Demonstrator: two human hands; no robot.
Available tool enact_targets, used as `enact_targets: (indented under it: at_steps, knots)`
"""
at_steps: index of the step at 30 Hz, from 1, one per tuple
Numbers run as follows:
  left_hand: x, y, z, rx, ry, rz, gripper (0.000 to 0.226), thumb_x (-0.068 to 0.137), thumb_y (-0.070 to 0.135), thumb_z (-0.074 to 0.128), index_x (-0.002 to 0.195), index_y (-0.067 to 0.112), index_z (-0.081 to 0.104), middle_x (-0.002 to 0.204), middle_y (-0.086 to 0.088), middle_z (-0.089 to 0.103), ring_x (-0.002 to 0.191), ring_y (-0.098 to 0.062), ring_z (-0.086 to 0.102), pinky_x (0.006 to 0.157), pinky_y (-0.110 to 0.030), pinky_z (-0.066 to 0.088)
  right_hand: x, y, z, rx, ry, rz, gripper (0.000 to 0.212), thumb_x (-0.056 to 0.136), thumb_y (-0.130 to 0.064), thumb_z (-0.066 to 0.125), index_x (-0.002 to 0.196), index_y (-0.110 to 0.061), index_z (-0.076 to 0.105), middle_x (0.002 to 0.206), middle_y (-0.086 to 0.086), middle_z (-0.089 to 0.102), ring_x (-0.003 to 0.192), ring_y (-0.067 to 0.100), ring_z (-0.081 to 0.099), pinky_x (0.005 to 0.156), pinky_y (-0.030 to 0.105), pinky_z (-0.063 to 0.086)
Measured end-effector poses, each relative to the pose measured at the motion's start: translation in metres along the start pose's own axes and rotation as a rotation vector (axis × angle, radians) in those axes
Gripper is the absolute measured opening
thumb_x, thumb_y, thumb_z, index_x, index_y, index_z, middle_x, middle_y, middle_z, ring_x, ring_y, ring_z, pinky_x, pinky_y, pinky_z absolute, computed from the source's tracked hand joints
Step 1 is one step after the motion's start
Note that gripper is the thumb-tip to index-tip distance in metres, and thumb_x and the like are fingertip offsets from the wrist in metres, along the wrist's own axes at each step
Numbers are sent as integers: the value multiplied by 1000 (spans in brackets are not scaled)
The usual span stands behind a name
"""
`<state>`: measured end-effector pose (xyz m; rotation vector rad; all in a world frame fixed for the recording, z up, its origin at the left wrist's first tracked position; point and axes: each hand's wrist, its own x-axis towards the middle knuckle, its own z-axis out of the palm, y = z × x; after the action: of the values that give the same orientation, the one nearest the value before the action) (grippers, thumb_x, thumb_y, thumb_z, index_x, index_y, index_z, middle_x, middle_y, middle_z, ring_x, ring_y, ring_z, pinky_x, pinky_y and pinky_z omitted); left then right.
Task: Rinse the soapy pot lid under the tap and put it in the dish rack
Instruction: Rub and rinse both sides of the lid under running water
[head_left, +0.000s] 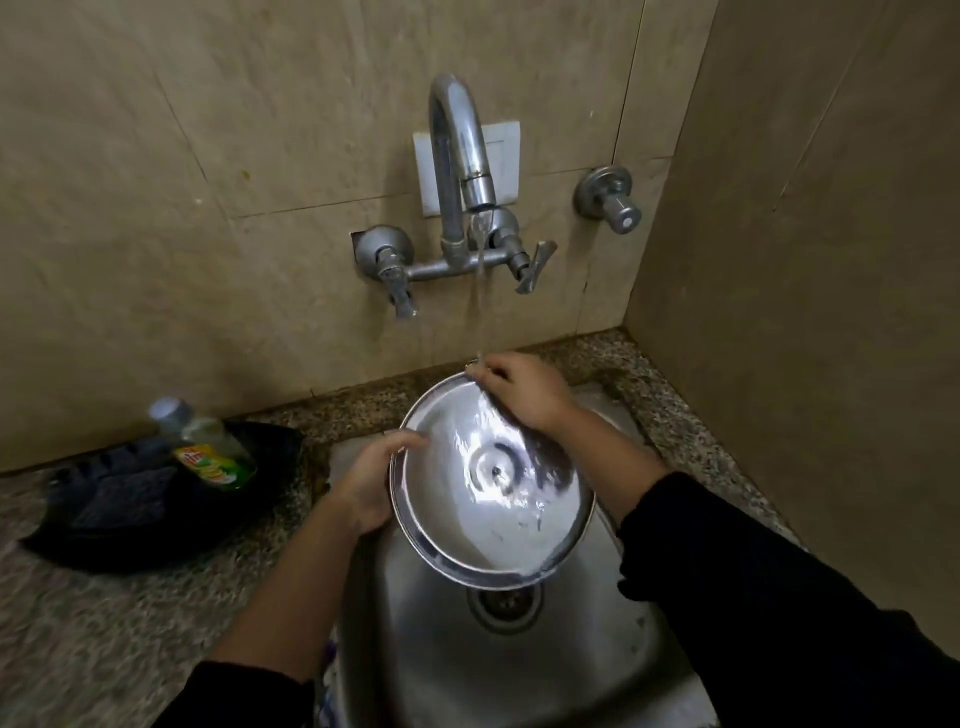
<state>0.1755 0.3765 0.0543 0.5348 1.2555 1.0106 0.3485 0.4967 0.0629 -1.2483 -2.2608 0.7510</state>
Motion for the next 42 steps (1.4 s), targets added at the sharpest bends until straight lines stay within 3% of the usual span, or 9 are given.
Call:
enact_targets:
  at_steps: [4,9,18,23,27,31,37,39,42]
  knots:
    - [3,10,0,133,-35,72,33,75,8,66,107,2,68,101,-21,72,91,-36,67,86,-42,50,10,-24,10,-190,-93,-208,34,90,-54,51,93,-25,68,95,0,71,88,19,63,71,32,43]
    - [-5,-4,-3,38,46,145,15,87,7,56,95,5,69,81,-12,75,76,-28,70,69,-34,56,5,0,-2,189,164,88,44,79,-55,67,72,-13,62,68,6,66,66,21,63,63,38,49]
    - [1,10,5,109,7,170,22,90,15,60,110,8,67,96,-13,75,81,-26,73,70,-34,57,8,-25,-2,-73,35,-137,37,84,-53,63,78,-17,70,74,1,69,69,17,62,61,33,45]
    - [0,-12,-11,-171,190,250,32,89,28,61,114,8,66,109,-18,70,99,-35,67,80,-41,56,-28,22,11,-217,344,149,31,102,-28,36,101,-10,62,96,15,67,86,32,62,66,34,42]
    - [0,-24,-8,-271,261,369,57,86,54,53,124,13,62,117,-10,69,107,-27,65,81,-39,57,-53,23,45,-379,403,198,47,98,-28,38,140,-8,41,137,16,50,127,32,46,103,43,38]
    - [2,-33,10,-254,288,282,53,91,58,43,118,19,66,120,-9,69,112,-29,63,96,-48,49,-37,-5,52,-477,267,61,68,98,-49,25,153,-12,9,162,8,9,149,26,1,121,48,3]
    - [11,-21,8,-233,436,307,58,86,62,49,96,10,72,100,-12,74,92,-25,70,84,-37,54,-82,-19,76,-434,-110,-432,60,100,-44,28,153,-25,9,162,-4,6,149,14,0,119,36,0]
    - [13,-19,0,-226,506,337,46,93,53,46,94,12,68,97,-10,71,86,-25,67,71,-31,55,-92,11,64,-489,-77,-285,64,99,-51,26,153,-27,3,162,-6,-2,148,12,-9,121,41,-1]
    - [13,-26,-2,-201,479,309,48,89,58,48,103,17,69,107,-5,71,101,-26,66,90,-42,53,-73,34,41,-517,16,78,73,97,-58,21,153,-21,-5,161,0,-12,145,14,-19,119,41,-11]
